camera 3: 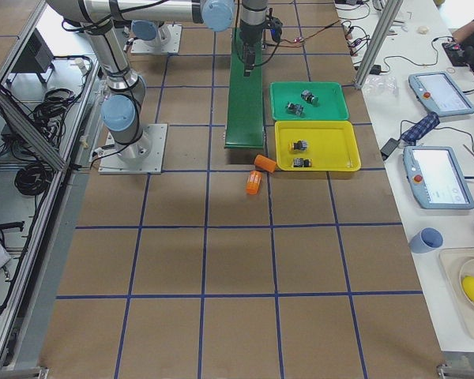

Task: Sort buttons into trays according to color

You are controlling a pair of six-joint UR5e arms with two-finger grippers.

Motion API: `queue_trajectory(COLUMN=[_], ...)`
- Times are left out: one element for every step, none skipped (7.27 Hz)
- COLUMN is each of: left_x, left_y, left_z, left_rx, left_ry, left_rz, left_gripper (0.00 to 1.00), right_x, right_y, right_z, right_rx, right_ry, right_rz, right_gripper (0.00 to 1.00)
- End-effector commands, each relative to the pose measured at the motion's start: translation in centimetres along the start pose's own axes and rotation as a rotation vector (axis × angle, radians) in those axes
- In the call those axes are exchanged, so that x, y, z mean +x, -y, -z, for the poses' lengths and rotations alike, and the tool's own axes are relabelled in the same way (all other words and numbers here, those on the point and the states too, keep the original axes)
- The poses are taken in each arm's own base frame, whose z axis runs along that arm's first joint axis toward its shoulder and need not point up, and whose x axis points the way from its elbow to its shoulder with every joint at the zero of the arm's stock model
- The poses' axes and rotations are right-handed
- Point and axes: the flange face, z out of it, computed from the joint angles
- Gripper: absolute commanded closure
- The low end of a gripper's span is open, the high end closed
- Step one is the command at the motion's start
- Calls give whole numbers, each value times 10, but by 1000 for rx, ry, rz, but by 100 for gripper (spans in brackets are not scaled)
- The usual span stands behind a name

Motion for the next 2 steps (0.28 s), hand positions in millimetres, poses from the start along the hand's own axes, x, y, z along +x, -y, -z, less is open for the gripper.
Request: queue_trajectory(left_x=[-1, 0], left_y=[0, 0], left_z=[-1, -1], left_rx=[-3, -1], left_ry=[0, 0], left_rz=[-1, 1], left_gripper=[0, 0], right_x=[0, 0], right_y=[0, 0], right_z=[0, 0], right_rx=[0, 0], right_ry=[0, 0], right_rz=[0, -2], right_gripper=[0, 0])
